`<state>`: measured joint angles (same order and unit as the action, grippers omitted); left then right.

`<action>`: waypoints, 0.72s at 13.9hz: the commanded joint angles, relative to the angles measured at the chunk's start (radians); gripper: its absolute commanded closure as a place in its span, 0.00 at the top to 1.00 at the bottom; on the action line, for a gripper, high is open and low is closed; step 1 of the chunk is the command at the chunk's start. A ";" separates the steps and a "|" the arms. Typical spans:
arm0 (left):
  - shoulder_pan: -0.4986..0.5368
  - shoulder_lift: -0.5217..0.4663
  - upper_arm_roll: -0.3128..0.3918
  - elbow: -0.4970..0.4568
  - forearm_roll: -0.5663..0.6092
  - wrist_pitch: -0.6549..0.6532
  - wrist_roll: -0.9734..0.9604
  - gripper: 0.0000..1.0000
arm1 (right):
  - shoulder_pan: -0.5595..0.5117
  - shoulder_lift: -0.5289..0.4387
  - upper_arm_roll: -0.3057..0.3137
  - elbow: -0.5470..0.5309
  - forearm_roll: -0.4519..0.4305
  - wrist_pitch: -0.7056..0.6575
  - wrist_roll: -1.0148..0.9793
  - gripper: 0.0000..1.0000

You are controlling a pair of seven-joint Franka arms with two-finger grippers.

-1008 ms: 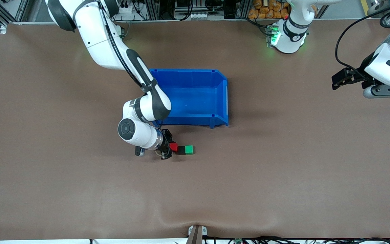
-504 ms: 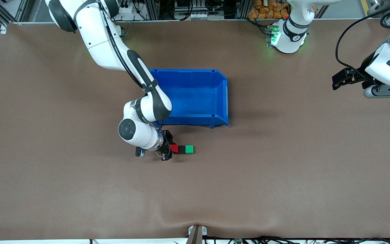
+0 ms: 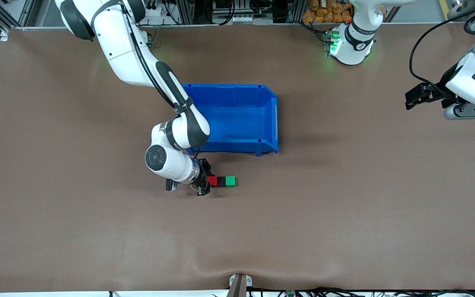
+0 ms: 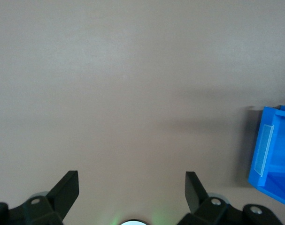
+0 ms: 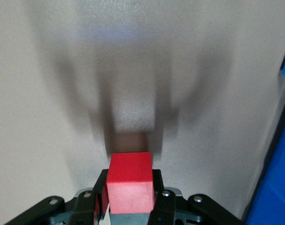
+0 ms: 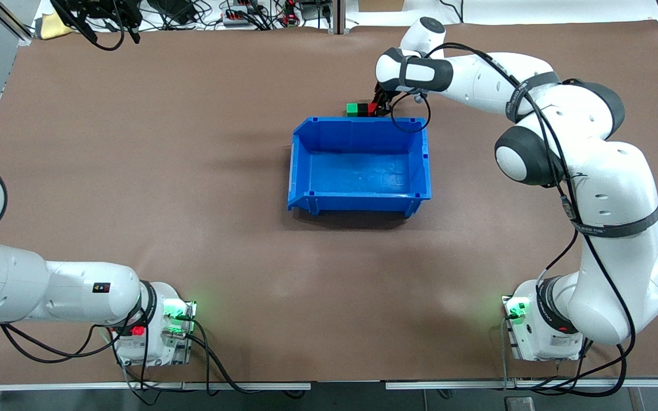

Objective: Attach green and red cubes to black cube
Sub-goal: 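Lower the red cube against the green cube with the right gripper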

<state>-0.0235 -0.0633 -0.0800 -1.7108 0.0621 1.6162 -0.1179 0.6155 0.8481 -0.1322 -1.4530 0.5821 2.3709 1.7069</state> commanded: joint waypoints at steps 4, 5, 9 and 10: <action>0.011 -0.015 -0.001 -0.016 -0.002 0.011 0.011 1.00 | 0.013 0.022 -0.013 0.026 -0.004 0.008 0.020 0.74; 0.011 -0.015 -0.001 -0.016 -0.002 0.013 0.011 1.00 | 0.013 0.022 -0.013 0.026 -0.007 0.008 0.020 0.81; 0.011 -0.015 -0.001 -0.016 -0.002 0.014 0.011 1.00 | 0.013 0.022 -0.017 0.026 -0.011 0.007 0.020 0.94; 0.011 -0.016 -0.001 -0.015 -0.002 0.014 0.011 1.00 | 0.013 0.022 -0.017 0.026 -0.011 0.007 0.020 0.96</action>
<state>-0.0209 -0.0633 -0.0780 -1.7122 0.0621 1.6177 -0.1179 0.6155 0.8491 -0.1350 -1.4521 0.5799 2.3723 1.7070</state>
